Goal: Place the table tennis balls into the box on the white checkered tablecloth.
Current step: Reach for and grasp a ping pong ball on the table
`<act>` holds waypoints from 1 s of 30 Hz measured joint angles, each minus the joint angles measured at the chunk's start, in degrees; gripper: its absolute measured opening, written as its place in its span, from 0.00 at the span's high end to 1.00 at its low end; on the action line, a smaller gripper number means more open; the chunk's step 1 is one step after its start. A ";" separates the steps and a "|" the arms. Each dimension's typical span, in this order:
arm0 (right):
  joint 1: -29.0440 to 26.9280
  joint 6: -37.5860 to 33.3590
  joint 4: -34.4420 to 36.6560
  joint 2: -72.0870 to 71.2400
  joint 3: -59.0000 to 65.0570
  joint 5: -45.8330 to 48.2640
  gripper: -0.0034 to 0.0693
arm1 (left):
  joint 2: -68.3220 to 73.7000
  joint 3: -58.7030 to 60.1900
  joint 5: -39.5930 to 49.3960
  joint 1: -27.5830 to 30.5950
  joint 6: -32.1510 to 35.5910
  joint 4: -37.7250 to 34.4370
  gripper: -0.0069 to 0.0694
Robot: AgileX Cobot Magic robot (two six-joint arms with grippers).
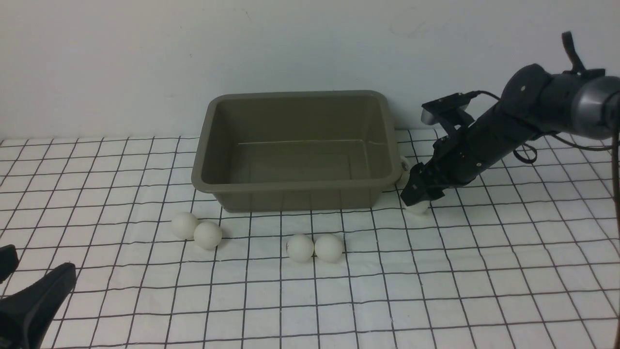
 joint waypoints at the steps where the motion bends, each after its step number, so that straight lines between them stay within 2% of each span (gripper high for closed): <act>1: 0.00 0.19 -0.09 0.00 0.00 -0.06 0.32 | 0.00 0.00 0.00 0.00 0.00 0.00 0.37; 11: 0.00 0.47 -0.14 0.27 -0.06 1.81 0.33 | 0.00 0.00 0.00 0.00 0.00 0.00 0.37; 14: 0.00 0.54 -0.14 1.36 -0.06 2.13 0.36 | 0.00 0.00 0.00 0.00 0.00 0.00 0.37; 17: 0.00 1.72 -0.17 2.10 -0.06 2.01 0.45 | 0.00 0.00 0.00 0.00 0.00 0.03 0.37; 25: -0.28 2.80 -1.89 1.24 -0.09 1.59 0.46 | 0.00 0.00 0.00 0.00 0.00 0.03 0.37; 30: -3.10 6.27 -5.97 -3.78 -0.09 1.62 0.46 | 0.00 0.00 0.00 0.00 0.00 0.03 0.37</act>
